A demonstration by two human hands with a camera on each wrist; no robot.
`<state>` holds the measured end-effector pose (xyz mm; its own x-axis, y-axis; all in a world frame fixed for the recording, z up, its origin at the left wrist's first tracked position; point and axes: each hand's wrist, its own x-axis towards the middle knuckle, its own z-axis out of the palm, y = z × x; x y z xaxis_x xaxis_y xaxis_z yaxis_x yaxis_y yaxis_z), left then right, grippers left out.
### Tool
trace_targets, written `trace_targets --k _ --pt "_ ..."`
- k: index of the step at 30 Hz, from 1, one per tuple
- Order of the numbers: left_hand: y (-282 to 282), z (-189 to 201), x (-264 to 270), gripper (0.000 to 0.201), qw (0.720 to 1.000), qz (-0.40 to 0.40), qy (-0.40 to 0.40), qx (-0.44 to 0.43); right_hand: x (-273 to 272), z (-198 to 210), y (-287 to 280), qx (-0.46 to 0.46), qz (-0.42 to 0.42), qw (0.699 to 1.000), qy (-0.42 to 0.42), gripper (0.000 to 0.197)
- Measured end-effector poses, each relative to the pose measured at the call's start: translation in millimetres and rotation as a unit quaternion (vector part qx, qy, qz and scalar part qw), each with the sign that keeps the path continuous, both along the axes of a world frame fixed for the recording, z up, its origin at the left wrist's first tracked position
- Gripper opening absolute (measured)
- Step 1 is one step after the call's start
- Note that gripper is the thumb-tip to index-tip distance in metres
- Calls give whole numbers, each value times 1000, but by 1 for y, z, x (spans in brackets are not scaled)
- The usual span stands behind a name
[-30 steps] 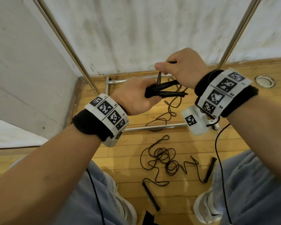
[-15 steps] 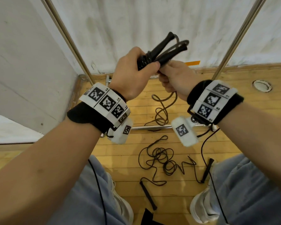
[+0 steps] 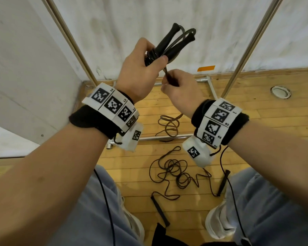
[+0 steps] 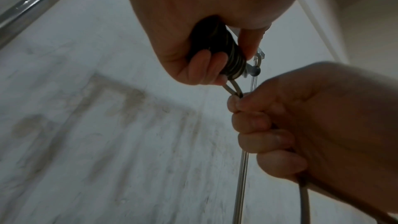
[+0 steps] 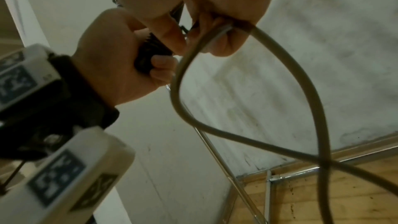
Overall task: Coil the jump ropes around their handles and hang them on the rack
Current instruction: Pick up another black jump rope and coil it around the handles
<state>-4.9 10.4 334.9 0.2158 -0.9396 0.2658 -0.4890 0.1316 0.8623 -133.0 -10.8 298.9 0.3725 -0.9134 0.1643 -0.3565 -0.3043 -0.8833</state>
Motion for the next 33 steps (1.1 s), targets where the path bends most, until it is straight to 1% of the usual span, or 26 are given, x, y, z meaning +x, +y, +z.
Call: trace_targets --k 1,3,4,6,7,9,11,12,15,17,19,22,24,27,29,31,33 --pt "1 1 0 22 1000 -1 0 -2 -2 1 -3 -10 2 1000 14 6" --pt "2 4 1 24 1000 -2 8 -8 -3 4 -8 -19 6 999 45 15" --pt "3 6 1 25 1000 -7 13 -11 -4 4 -11 -29 4 997 77 21" --pt "6 9 1 25 1000 -25 7 -14 -4 3 -14 -90 -21 981 171 29" --pt "7 9 0 24 999 -35 -2 -15 -5 2 -16 -115 -34 974 191 31" --pt "10 9 -3 21 999 -48 -14 -14 -5 6 -19 -109 -53 978 171 29" --pt "11 11 -6 17 998 -62 -8 -12 -5 10 -24 -72 -59 987 127 23" --pt "12 13 -7 15 998 -69 2 -11 -5 12 -25 -49 -48 993 100 19" --pt "12 19 -8 14 996 -74 39 -21 -3 18 -20 19 19 999 35 20" --pt "12 22 -5 13 996 -66 51 -28 -1 18 -13 89 92 992 -11 20" --pt "10 23 0 14 997 -48 53 -31 2 13 -8 117 136 984 -18 23" --pt "7 20 10 16 998 -18 45 -35 2 9 -10 94 123 988 9 20" --pt "4 18 15 19 999 -8 29 -37 -1 10 -16 44 98 993 50 20" --pt "0 16 21 21 999 6 -11 -45 -6 11 -22 -21 71 993 96 35" --pt "-3 13 25 23 996 26 -69 -46 -8 13 -22 -31 59 993 95 42" --pt "-6 9 29 28 990 43 -134 -28 -7 13 -20 -31 62 993 96 45" --pt "-9 2 30 32 984 47 -174 -4 -6 13 -17 -44 59 990 119 46"
